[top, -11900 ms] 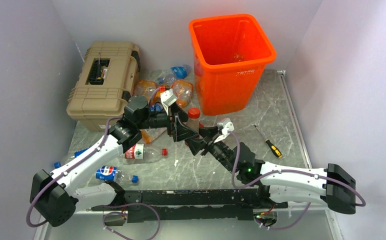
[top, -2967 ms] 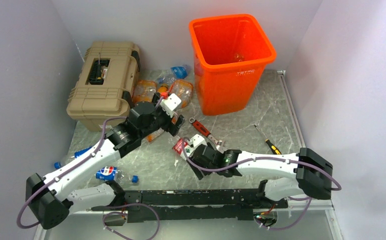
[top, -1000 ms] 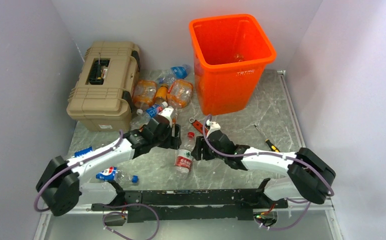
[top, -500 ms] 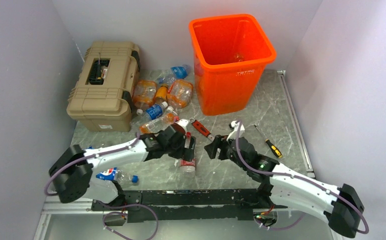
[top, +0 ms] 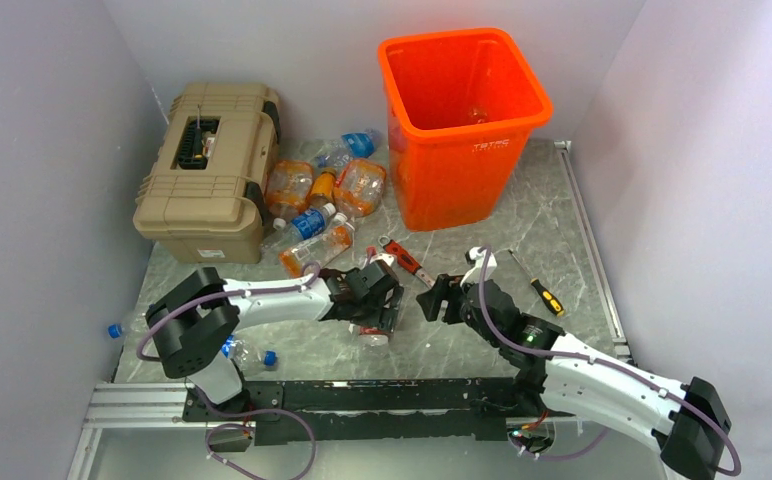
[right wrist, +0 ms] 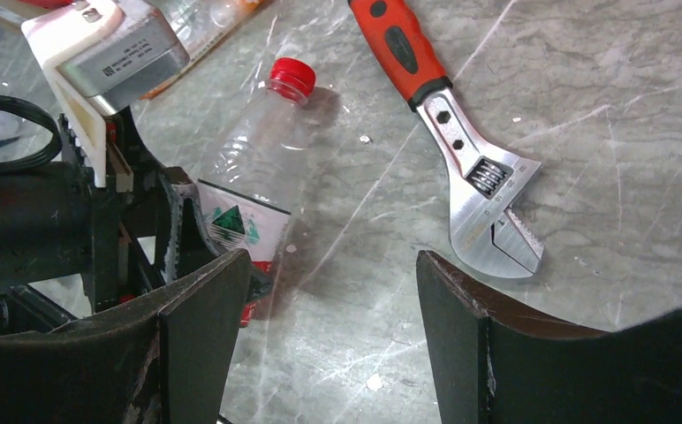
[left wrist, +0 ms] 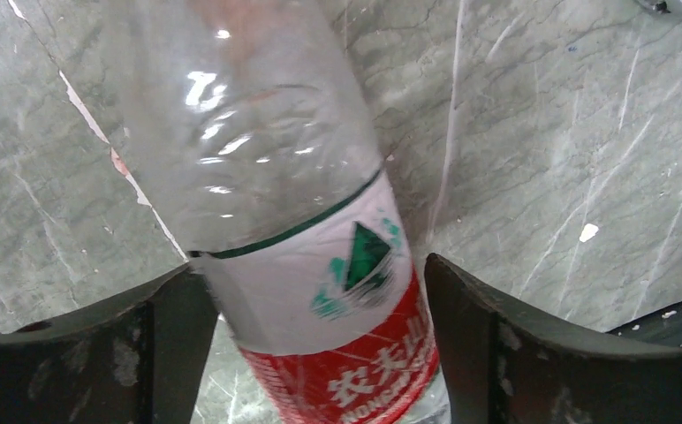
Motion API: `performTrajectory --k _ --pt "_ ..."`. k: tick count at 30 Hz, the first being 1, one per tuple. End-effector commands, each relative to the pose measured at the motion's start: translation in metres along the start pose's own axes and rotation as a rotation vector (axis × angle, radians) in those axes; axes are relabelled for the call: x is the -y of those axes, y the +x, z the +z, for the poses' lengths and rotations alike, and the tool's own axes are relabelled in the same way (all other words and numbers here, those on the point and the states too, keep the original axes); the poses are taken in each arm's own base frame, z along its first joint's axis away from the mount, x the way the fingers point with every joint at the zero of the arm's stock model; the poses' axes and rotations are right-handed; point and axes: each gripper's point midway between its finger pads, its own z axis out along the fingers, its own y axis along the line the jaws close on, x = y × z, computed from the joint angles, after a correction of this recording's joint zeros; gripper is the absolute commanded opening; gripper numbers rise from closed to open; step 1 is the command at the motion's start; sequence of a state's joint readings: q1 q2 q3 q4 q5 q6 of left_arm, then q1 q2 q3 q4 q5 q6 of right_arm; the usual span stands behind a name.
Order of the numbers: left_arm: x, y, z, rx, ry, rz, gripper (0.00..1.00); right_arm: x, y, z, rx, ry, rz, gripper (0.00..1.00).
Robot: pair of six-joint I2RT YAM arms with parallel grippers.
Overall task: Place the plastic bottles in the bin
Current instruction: Pick up the plastic bottle at the center of the board.
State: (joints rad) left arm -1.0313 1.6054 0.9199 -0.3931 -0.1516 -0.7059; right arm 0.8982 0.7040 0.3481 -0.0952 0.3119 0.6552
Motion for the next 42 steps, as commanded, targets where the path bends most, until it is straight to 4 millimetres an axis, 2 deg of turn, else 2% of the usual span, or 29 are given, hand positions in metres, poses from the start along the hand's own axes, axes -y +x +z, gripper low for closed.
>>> performTrajectory --k 1,4,6,8,10,13,16,18,21,24,28,30,34,42 --pt "0.004 -0.005 -0.006 0.05 0.011 -0.029 0.83 -0.007 -0.013 -0.002 0.032 -0.015 -0.007 0.73" --pt "0.001 -0.004 -0.008 0.056 0.013 -0.014 0.74 -0.009 -0.018 -0.005 0.051 -0.03 -0.014 0.73" --pt "0.004 -0.006 -0.012 0.065 0.036 0.009 0.61 -0.011 -0.023 -0.008 0.066 -0.038 -0.015 0.74" --pt "0.012 -0.017 -0.029 0.107 0.083 0.054 0.52 -0.017 -0.034 -0.013 0.091 -0.055 -0.019 0.75" --pt "0.017 -0.038 -0.06 0.191 0.127 0.112 0.5 -0.023 -0.049 -0.021 0.123 -0.074 -0.031 0.76" --pt "0.027 -0.083 -0.129 0.386 0.19 0.26 0.49 -0.033 -0.078 -0.038 0.21 -0.108 -0.062 0.78" --pt "0.029 -0.12 -0.197 0.589 0.221 0.409 0.47 -0.046 -0.107 -0.056 0.312 -0.166 -0.067 0.83" --pt "0.033 -0.134 -0.231 0.713 0.25 0.522 0.48 -0.058 -0.124 -0.068 0.368 -0.225 -0.063 0.85" --pt "0.039 -0.134 -0.26 0.854 0.317 0.675 0.5 -0.088 -0.142 -0.089 0.411 -0.372 -0.092 0.87" --pt "0.046 -0.123 -0.268 0.941 0.398 0.772 0.5 -0.127 -0.16 -0.12 0.456 -0.577 -0.116 0.88" --pt "0.034 -0.12 -0.269 1.034 0.378 0.773 0.48 -0.155 -0.193 -0.157 0.552 -0.712 -0.098 0.87" --pt "0.03 -0.116 -0.273 1.066 0.391 0.765 0.47 -0.166 -0.208 -0.167 0.579 -0.743 -0.095 0.87" --pt "0.026 -0.108 -0.284 1.09 0.417 0.755 0.47 -0.195 -0.222 -0.168 0.562 -0.82 -0.119 0.87" --pt "0.021 -0.099 -0.283 1.066 0.423 0.759 0.48 -0.233 -0.237 -0.15 0.553 -0.923 -0.099 0.87"
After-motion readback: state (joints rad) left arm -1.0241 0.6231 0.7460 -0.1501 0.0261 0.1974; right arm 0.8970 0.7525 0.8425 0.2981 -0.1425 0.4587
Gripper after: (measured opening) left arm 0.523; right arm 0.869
